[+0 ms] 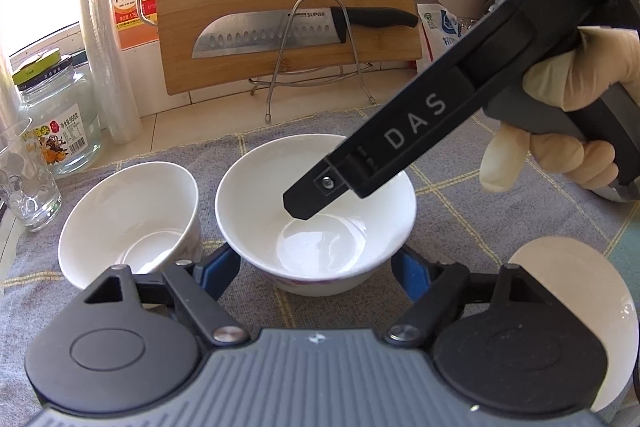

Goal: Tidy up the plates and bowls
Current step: 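Lift the bowl with the right gripper and carry it to the placed bowl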

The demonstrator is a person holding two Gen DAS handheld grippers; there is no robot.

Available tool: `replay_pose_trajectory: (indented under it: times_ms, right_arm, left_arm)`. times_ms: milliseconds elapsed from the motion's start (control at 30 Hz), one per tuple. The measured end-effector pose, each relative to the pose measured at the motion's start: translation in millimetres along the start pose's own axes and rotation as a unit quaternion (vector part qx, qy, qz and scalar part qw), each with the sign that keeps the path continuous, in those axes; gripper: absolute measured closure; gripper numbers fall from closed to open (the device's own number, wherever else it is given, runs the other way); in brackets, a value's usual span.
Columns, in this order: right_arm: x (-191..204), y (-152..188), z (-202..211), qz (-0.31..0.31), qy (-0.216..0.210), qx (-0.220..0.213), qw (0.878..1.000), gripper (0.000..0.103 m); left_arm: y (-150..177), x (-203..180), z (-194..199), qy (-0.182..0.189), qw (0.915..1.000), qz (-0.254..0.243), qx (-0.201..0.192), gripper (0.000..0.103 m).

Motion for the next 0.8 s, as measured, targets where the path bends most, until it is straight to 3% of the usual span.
replay_pose_trajectory:
  times_ms: [500, 800]
  right_arm:
    - [28, 19, 52, -0.012, -0.013, -0.022, 1.000, 0.035]
    - [44, 41, 82, -0.016, 0.001, -0.034, 0.999, 0.035]
  left_arm:
    - [3, -20, 46, 0.020, 0.9997, -0.015, -0.006, 0.021]
    - [10, -41, 72, 0.037, 0.9988, -0.029, -0.014, 0.021]
Point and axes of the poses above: each gripper's, at about its wrist camera, not at the fingertips, and z roughly against the way its jaws point, x to its left, y to its underside, the point moved 4 cm from there along -z, roughly the way its jaws point, and after that the axes turned 1 degree about -z, right-handed, at the moved point
